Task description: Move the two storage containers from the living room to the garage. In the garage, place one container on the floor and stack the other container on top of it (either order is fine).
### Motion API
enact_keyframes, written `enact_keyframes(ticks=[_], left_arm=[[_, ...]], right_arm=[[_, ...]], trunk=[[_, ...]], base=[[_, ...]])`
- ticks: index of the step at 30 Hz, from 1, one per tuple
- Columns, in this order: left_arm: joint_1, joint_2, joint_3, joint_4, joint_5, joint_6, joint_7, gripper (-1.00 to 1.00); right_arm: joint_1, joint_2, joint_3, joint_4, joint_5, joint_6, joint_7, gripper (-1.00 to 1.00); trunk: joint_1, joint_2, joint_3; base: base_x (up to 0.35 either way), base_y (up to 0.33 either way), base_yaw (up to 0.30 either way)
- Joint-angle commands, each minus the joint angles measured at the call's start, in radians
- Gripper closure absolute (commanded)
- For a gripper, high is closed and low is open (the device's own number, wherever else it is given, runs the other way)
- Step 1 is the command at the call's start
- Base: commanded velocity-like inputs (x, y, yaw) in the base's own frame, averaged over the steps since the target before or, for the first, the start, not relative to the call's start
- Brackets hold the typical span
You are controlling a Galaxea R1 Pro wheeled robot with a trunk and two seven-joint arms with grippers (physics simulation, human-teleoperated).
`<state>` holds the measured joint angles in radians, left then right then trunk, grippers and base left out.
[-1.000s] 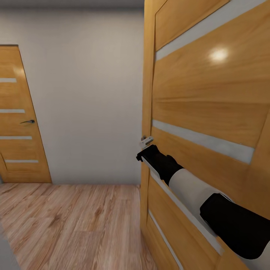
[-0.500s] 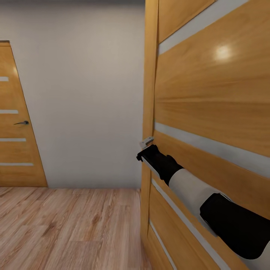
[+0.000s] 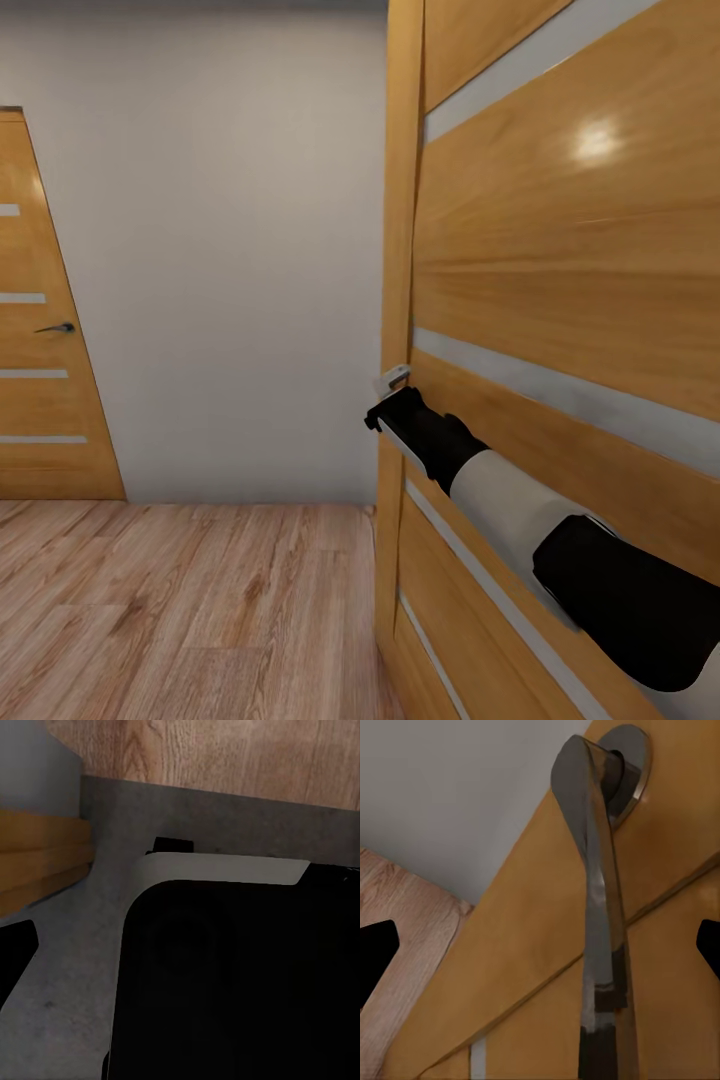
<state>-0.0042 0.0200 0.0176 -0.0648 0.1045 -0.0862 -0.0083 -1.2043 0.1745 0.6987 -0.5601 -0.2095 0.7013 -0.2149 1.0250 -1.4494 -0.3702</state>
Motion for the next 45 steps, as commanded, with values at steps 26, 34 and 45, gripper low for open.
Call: enact_keyframes(ticks=[26,34,45], left_arm=[[0.0,0.0,0.001,0.0,0.009,-0.003,-0.001,-1.0],[0.0,0.0,0.001,0.0,0.009,-0.003,-0.001,-1.0],[0.0,0.0,0.001,0.0,0.009,-0.003,-0.001,-1.0]], right_arm=[[-0.001,0.0,0.003,0.15,-0.008,-0.03,-0.059,-1.0],[-0.004,0.0,-0.003,0.168,-0.008,-0.031,-0.064,-1.0],[-0.011,0.0,-0.026,0.23,-0.008,-0.068,-0.065,-1.0]], trunk=[[0.0,-0.001,-0.001],[0.0,-0.001,-0.001],[0.0,-0.001,-0.001]], base=[[0.0,0.0,0.0],[0.0,0.0,0.0],[0.0,0.0,0.0]])
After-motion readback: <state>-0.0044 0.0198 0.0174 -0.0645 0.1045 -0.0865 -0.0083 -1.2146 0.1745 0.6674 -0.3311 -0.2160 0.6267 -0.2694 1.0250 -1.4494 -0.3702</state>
